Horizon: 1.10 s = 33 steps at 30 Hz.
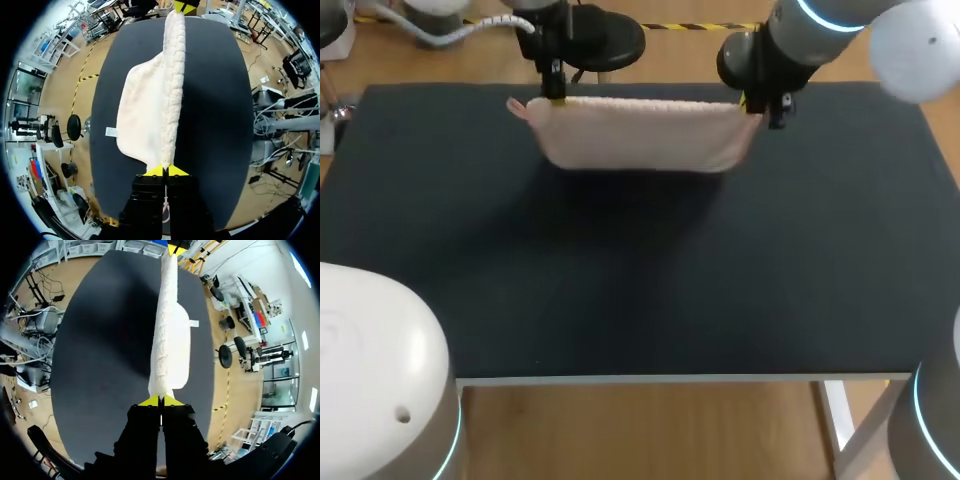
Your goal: Fold the towel
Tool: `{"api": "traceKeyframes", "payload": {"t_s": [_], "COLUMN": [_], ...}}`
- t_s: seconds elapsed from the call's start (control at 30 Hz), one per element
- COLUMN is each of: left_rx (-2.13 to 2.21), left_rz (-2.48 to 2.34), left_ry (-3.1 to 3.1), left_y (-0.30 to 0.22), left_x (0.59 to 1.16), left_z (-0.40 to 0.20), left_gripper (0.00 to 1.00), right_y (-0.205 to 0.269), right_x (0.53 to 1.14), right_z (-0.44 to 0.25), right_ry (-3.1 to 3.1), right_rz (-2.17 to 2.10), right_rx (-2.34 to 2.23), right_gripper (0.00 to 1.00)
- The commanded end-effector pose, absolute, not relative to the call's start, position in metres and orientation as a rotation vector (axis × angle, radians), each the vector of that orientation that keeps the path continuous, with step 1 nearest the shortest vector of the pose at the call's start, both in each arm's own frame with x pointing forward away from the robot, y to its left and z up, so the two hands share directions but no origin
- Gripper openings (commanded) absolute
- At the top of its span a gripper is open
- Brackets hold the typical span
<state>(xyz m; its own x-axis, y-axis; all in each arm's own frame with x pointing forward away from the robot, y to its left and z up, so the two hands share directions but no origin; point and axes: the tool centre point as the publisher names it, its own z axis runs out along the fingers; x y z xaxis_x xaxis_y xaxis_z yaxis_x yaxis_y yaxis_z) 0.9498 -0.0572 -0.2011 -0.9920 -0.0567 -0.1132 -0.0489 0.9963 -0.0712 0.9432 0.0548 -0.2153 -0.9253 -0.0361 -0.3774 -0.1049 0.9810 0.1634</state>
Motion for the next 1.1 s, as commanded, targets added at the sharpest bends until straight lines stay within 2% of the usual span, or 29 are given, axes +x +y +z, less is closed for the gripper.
{"api": "traceKeyframes", "payload": {"t_s": [0.03,0.63,1.1], "left_rx": [-0.069,-0.045,-0.058], "left_rz": [-0.122,-0.11,-0.06], "left_ry": [3.072,3.265,3.32], "left_y": [-0.062,-0.072,-0.069], "left_x": [0.962,1.008,1.071], "left_z": [-0.224,-0.302,-0.325], "left_gripper": [0.0,0.0,0.0], "right_y": [0.06,0.066,0.053], "right_x": [0.957,0.986,1.054], "right_z": [-0.234,-0.316,-0.338], "right_ry": [2.794,3.007,3.013], "right_rz": [0.247,0.14,0.055], "right_rx": [-0.097,-0.013,0.09], "right_gripper": [0.0,0.0,0.0]}}
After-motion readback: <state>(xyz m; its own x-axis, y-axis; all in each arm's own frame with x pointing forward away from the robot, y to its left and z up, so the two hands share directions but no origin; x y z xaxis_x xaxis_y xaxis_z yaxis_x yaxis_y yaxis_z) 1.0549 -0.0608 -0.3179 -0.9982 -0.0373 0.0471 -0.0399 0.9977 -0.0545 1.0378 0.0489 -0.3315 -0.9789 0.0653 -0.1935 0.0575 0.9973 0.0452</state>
